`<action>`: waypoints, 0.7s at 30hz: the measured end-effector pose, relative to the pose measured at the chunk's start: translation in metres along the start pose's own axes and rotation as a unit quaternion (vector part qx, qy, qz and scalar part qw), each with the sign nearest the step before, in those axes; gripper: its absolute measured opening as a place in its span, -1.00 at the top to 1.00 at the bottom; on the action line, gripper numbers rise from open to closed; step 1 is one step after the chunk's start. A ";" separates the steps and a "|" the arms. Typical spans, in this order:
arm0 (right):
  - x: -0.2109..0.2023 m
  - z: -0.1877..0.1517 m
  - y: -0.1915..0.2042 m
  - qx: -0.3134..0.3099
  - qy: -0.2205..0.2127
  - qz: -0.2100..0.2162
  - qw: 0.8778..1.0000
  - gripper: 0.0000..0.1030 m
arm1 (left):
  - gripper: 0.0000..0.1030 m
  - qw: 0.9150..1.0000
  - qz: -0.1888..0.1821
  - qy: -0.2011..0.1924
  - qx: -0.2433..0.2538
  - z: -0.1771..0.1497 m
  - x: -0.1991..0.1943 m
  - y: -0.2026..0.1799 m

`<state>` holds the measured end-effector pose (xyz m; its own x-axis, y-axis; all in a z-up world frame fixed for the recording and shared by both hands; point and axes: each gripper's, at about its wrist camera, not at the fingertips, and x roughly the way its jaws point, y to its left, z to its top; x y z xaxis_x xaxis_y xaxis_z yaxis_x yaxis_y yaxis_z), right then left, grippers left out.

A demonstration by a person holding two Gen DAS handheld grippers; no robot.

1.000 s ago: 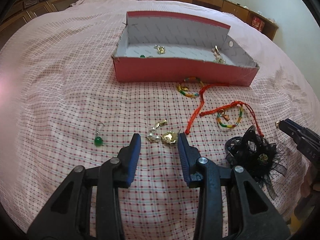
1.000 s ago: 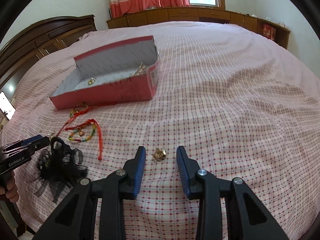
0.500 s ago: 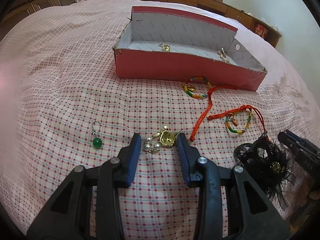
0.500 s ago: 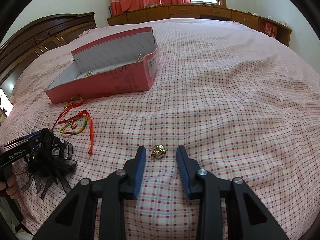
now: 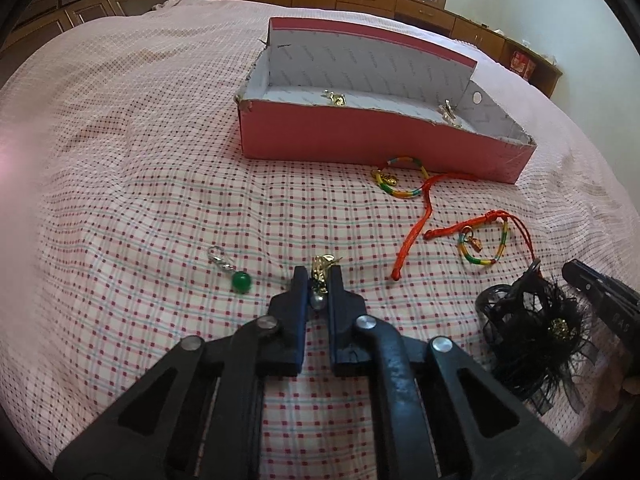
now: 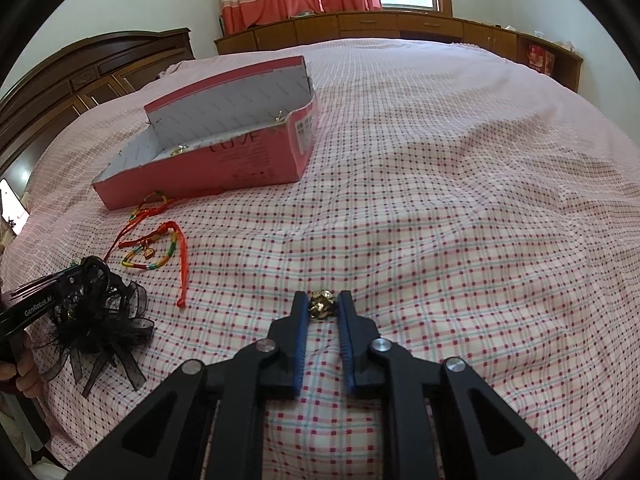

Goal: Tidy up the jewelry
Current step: 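Grasp the gold earring with the left tool while the right tool grasps the gold charm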

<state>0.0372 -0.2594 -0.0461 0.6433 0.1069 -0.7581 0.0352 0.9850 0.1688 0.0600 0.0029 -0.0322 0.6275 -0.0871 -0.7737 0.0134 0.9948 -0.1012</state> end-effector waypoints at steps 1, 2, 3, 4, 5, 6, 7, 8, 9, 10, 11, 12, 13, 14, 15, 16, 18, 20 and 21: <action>-0.001 0.000 0.000 0.001 -0.002 0.001 1.000 0.68 | 1.00 1.000 -0.004 0.001 -0.004 0.001 -0.001 0.001; -0.002 0.000 0.000 0.002 -0.003 0.002 1.000 0.68 | 1.00 1.000 -0.006 0.001 -0.006 0.001 -0.003 0.002; -0.004 0.000 -0.001 0.003 -0.005 0.003 1.000 0.68 | 1.00 1.000 -0.006 0.001 -0.007 0.001 -0.003 0.001; -0.006 0.000 -0.001 0.005 -0.007 0.005 1.000 0.68 | 1.00 1.000 -0.007 0.001 -0.009 0.001 -0.005 0.001; -0.006 0.001 -0.001 0.005 -0.009 0.006 1.000 0.69 | 1.00 1.000 -0.008 0.000 -0.009 0.002 -0.007 0.001; -0.008 0.002 -0.001 0.005 -0.012 0.007 1.000 0.69 | 1.00 1.000 -0.008 -0.001 -0.009 0.002 -0.008 0.001; -0.010 0.002 0.000 0.005 -0.014 0.008 1.000 0.69 | 1.00 1.000 -0.009 -0.003 -0.009 0.002 -0.010 0.002; -0.011 0.003 0.000 0.004 -0.017 0.009 1.000 0.69 | 1.00 1.000 -0.009 -0.006 -0.009 0.002 -0.012 0.002; -0.013 0.004 0.001 0.004 -0.019 0.009 1.000 0.69 | 1.00 1.000 -0.010 -0.008 -0.009 0.002 -0.014 0.002; -0.014 0.005 0.001 0.003 -0.021 0.012 1.000 0.69 | 1.00 1.000 -0.011 -0.010 -0.009 0.002 -0.016 0.002; -0.015 0.007 0.002 0.003 -0.022 0.013 1.000 0.69 | 1.00 1.000 -0.011 -0.012 -0.008 0.002 -0.018 0.002; -0.016 0.008 0.003 0.002 -0.024 0.014 1.000 0.69 | 1.00 1.000 -0.012 -0.013 -0.008 0.002 -0.019 0.002; -0.018 0.008 0.004 0.001 -0.027 0.015 1.000 0.69 | 1.00 1.000 -0.012 -0.015 -0.009 0.003 -0.021 0.002; -0.019 0.009 0.004 0.001 -0.028 0.017 0.999 0.69 | 1.00 1.000 -0.013 -0.018 -0.009 0.004 -0.023 0.002; -0.021 0.010 0.005 0.000 -0.031 0.018 0.999 0.69 | 1.00 1.000 -0.013 -0.021 -0.008 0.006 -0.025 0.002; -0.022 0.011 0.005 0.000 -0.033 0.019 0.999 0.69 | 1.00 1.000 -0.013 -0.023 -0.008 0.007 -0.027 0.001; -0.025 0.014 0.007 -0.002 -0.039 0.023 0.999 0.69 | 1.00 0.999 -0.014 -0.030 -0.005 0.009 -0.031 -0.001; -0.028 0.017 0.010 -0.004 -0.046 0.026 0.999 0.69 | 1.00 0.999 -0.015 -0.037 -0.004 0.013 -0.036 -0.002; -0.030 0.019 0.012 -0.005 -0.050 0.028 0.998 0.69 | 1.00 0.999 -0.016 -0.040 -0.004 0.015 -0.037 -0.003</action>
<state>0.0327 -0.2534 -0.0097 0.7166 0.1484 -0.6816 -0.0099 0.9792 0.2028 0.0484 0.0043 0.0066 0.6871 -0.1136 -0.7177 0.0284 0.9911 -0.1297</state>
